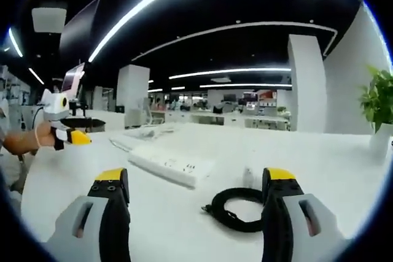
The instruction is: Straighten the power strip on the desk, plug the charger into it
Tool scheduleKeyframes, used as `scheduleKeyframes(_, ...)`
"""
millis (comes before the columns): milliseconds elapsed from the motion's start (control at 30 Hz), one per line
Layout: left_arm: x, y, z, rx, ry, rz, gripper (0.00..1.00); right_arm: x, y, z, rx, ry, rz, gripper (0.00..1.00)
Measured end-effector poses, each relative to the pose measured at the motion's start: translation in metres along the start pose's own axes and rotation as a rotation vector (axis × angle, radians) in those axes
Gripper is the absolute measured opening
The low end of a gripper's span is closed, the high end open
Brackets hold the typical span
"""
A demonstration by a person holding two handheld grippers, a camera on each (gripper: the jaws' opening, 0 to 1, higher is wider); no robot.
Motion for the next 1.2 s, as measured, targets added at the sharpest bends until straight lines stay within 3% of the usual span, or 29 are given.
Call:
scheduleKeyframes(433,0.022,0.011,-0.012,-0.018,0.051,0.025,0.92,0.030,0.008,-0.015,-0.045,0.074,0.073,0.89)
scheduleKeyframes(1200,0.045,0.011,-0.019,-0.035,0.108,0.012,0.92,0.054,0.010,-0.013,-0.018,0.087,0.092,0.89)
Point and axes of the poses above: the point that each gripper's makers call its tool centre point, and the gripper's own axes: x roughly forward along the fingers, y roughly to its left, z roughly out of its top, the point moved 5 cm from there along -x, roughly backward along the fingers, and after that the axes turned 8 degrees about -x, right-handed, at the moved point
